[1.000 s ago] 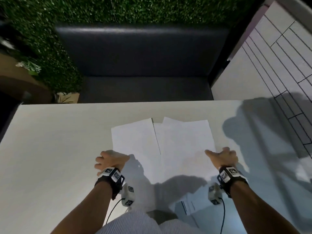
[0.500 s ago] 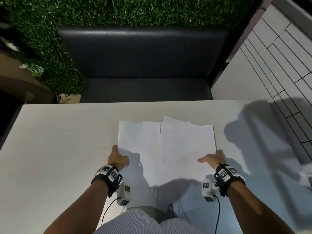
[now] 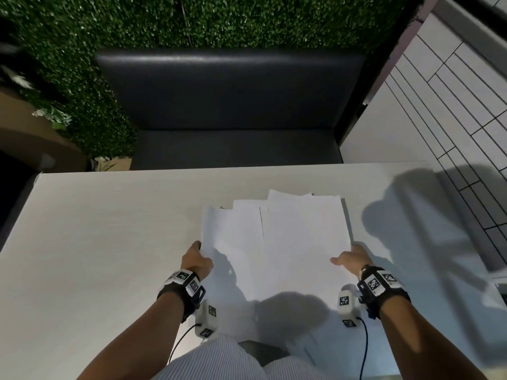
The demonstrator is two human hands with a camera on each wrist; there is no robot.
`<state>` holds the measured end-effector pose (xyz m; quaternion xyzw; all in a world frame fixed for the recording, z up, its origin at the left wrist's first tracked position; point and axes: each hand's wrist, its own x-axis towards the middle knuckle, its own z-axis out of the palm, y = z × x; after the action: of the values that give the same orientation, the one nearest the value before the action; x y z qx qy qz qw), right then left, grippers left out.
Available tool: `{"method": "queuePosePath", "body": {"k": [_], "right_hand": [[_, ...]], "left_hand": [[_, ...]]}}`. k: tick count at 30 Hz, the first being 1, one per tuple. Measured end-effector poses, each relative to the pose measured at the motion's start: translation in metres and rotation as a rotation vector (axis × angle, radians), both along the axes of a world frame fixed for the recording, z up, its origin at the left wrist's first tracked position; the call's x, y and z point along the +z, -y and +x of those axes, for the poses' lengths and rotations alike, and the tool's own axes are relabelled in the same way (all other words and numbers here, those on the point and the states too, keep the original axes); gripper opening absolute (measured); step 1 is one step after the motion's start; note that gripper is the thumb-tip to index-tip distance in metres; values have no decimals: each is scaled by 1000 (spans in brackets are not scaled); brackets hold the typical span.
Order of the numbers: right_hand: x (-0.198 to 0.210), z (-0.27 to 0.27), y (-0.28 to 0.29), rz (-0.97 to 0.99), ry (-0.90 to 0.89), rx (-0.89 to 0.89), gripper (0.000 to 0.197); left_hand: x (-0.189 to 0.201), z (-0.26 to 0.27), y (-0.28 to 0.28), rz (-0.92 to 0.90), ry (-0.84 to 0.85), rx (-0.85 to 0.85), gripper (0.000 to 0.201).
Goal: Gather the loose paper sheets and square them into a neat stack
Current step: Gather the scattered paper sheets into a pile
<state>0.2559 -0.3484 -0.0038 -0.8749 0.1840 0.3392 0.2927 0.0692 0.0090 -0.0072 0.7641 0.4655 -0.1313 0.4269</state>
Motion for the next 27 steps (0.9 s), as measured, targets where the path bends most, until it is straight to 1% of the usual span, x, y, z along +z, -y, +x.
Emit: {"method": "queuePosePath", "body": {"k": [3, 5, 7, 9, 12, 15, 17, 18, 19, 20, 21, 22, 23, 24, 25, 26, 27], "right_hand": [[15, 4, 10, -85, 94, -20, 61], [29, 9, 21, -121, 207, -27, 41], [43, 18, 35, -98, 329, -64, 29], [62, 29, 47, -46, 432, -139, 28], [90, 47, 60, -30, 497, -169, 24], [110, 59, 66, 105, 462, -258, 37], [113, 62, 56, 171, 416, -253, 36], [116, 60, 46, 210, 385, -255, 35], [115, 56, 36, 250, 390, -251, 35], [115, 49, 21, 285, 377, -244, 31], [116, 42, 4, 344, 353, -265, 22], [112, 35, -9, 364, 332, -201, 13], [109, 26, -24, 433, 322, -204, 11], [102, 18, -35, 438, 340, -158, 15], [96, 11, -45, 480, 327, -200, 20], [88, 6, -53, 509, 277, -218, 23], [77, 2, -61, 533, 245, -233, 27]], "left_hand": [[-1, -1, -2, 33, 15, 36, 30], [1, -1, -4, 49, 19, 45, 31], [2, -2, -8, 63, 13, 56, 33], [2, -1, -11, 68, -2, 66, 38], [6, -1, -16, 84, -35, 75, 51], [6, -2, -20, 83, -41, 105, 66], [6, -3, -19, 61, -54, 119, 78], [6, -2, -18, 39, -45, 124, 82], [9, 0, -14, 13, -38, 126, 82], [9, 3, -10, 1, -33, 119, 79], [7, 4, -6, -8, -39, 100, 73], [9, 4, 0, -32, -30, 99, 64], [4, 3, 2, -50, -39, 101, 49], [-1, -1, 3, -77, -58, 106, 32], [-8, -5, 0, -141, -92, 133, 31], [-13, -9, -5, -183, -99, 152, 36], [-15, -8, -11, -222, -50, 194, 35]]}}
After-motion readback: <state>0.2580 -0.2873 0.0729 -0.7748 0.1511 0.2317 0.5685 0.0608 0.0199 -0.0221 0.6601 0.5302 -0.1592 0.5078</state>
